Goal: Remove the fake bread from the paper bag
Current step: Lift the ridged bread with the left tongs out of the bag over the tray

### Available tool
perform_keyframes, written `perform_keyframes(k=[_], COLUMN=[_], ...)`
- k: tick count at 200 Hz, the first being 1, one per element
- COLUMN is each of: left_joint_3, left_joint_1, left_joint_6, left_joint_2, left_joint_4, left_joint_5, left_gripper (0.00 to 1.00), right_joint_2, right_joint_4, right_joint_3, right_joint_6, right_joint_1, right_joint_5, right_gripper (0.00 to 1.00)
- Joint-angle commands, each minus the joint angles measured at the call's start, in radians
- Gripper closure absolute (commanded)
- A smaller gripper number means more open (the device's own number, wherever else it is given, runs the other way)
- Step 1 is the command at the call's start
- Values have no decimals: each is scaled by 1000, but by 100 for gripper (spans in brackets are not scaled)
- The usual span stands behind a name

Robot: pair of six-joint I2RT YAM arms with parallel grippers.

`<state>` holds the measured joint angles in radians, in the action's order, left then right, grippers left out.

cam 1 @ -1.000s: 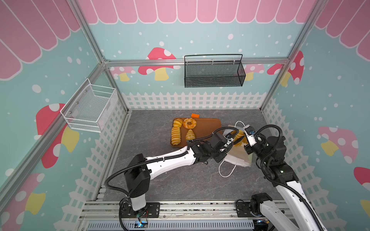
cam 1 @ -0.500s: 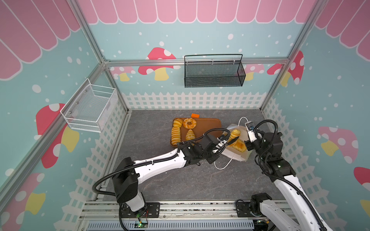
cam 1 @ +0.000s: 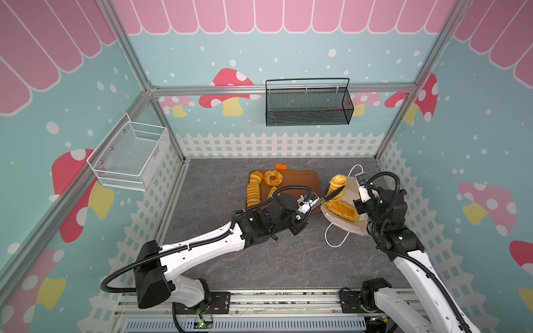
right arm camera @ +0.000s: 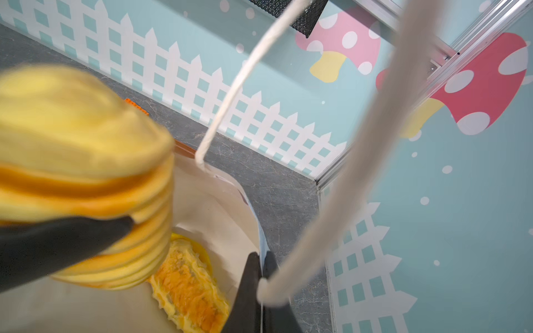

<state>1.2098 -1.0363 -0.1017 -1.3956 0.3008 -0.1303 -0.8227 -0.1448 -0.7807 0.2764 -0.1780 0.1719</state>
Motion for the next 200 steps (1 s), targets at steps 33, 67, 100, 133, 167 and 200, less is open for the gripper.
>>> perform_keyframes(k=[33,67,100,133,167,200], left_joint_3=[-52,-77,-105,-147,-131,-75], left_joint_1=[1,2,9,69,230,389], left_joint_6=[12,43,81,163,295,388], left_joint_2=[181,281,359,427,405,298], left_joint_4=[-102,-89,-51,-34,73,202], left_joint_5=[-99,-156,-211,-200,-61,100], left_gripper=[100,100,100,100,100,100], right_joint_2=[8,-2,5,9,9,28], right_joint_4=[94,99,97,90,99,91], right_joint_3=[35,28,24,28,33,39], right_joint_6=[19,13,13,11,17,42], right_joint_1=[-5,-5,-5,-5,-5,-5], right_joint_5=[23,19,17,17,-5,-23], right_gripper=[100,100,100,100,100,100])
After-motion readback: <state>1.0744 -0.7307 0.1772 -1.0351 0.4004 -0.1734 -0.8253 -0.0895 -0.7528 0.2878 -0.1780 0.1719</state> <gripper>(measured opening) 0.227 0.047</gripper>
